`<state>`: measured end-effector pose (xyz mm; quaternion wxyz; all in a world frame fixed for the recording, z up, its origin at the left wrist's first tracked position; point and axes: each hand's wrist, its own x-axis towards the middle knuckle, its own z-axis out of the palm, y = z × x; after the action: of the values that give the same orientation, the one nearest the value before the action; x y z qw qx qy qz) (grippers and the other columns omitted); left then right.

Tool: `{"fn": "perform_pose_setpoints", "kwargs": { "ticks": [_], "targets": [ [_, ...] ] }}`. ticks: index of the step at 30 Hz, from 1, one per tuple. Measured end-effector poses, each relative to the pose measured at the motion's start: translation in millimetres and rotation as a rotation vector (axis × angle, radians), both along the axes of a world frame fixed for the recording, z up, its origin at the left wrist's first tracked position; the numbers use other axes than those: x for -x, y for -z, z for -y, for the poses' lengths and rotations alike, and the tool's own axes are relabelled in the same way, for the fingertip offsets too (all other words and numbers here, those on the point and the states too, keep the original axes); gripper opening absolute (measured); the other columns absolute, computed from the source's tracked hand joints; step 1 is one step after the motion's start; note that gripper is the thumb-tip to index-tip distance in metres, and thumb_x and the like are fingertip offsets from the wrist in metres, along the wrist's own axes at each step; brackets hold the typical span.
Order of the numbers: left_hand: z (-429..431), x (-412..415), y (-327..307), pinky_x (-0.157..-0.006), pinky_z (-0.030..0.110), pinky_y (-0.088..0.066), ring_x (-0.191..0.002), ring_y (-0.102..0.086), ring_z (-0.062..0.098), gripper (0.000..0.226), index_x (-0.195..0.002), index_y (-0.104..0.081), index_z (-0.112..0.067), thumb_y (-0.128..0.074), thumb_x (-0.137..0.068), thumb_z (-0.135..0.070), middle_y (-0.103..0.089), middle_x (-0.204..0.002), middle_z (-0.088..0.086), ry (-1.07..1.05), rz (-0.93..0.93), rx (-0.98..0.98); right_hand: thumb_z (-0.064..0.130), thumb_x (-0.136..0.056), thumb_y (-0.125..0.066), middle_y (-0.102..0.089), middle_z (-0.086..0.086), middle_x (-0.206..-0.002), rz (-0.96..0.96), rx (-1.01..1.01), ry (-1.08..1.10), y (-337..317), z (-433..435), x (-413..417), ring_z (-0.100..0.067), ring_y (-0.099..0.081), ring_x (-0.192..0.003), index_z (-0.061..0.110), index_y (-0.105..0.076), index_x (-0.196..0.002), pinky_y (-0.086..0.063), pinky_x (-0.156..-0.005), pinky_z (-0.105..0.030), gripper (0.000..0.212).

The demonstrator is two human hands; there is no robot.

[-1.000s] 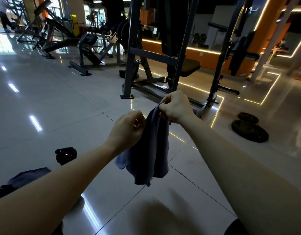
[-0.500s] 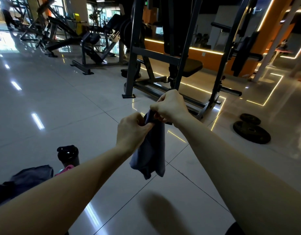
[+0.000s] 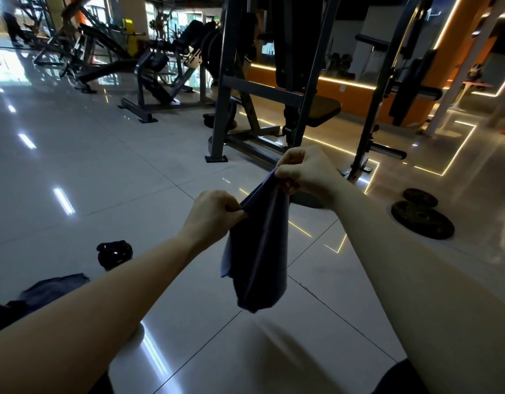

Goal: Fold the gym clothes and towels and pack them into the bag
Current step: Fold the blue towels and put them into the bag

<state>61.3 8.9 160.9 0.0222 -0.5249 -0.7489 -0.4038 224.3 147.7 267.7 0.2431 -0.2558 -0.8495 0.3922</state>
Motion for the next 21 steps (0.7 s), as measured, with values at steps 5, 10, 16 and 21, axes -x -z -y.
{"fn": "perform_pose_setpoints", "kwargs": {
  "ticks": [5, 10, 16, 21],
  "targets": [
    [3, 6, 6, -0.071, 0.03, -0.057, -0.078, -0.065, 0.009, 0.01, -0.092, -0.081, -0.017, -0.077, -0.088, -0.025, -0.071, -0.086, -0.004, 0.031, -0.022, 0.04, 0.006, -0.091, -0.067, -0.069, -0.008, -0.084, -0.039, -0.031, 0.038, -1, -22, -18, -0.009, -0.069, -0.068, 0.011, -0.068, -0.089, -0.054, -0.062, -0.022, 0.005],
    [3, -3, 2, -0.059, 0.022, -0.039, -0.072, -0.056, 0.011, 0.006, -0.082, -0.068, -0.019, -0.072, -0.085, -0.02, -0.062, -0.078, -0.004, -0.043, -0.091, 0.076, 0.004, -0.091, -0.067, -0.068, -0.011, -0.083, -0.033, -0.016, 0.093, 5, -29, -28, -0.014, -0.067, -0.068, 0.007, -0.068, -0.09, -0.061, -0.065, -0.032, 0.003],
    [2, 0, 3, -0.055, 0.018, -0.034, -0.074, -0.054, 0.015, 0.01, -0.085, -0.062, -0.018, -0.072, -0.086, -0.017, -0.056, -0.08, -0.004, -0.11, -0.087, 0.11, 0.005, -0.095, -0.065, -0.072, -0.014, -0.094, -0.016, 0.016, 0.144, 14, -42, -42, -0.024, -0.074, -0.082, 0.007, -0.068, -0.096, -0.064, -0.073, -0.036, 0.004],
    [4, 17, 2, -0.06, 0.029, -0.053, -0.07, -0.06, 0.013, 0.01, -0.08, -0.069, -0.018, -0.073, -0.087, -0.024, -0.064, -0.081, 0.0, -0.156, -0.042, 0.189, 0.007, -0.096, -0.064, -0.072, -0.01, -0.091, 0.067, -0.079, 0.098, 18, -46, -44, -0.018, -0.074, -0.082, 0.013, -0.068, -0.092, -0.061, -0.071, -0.027, 0.008]
  ]
}}
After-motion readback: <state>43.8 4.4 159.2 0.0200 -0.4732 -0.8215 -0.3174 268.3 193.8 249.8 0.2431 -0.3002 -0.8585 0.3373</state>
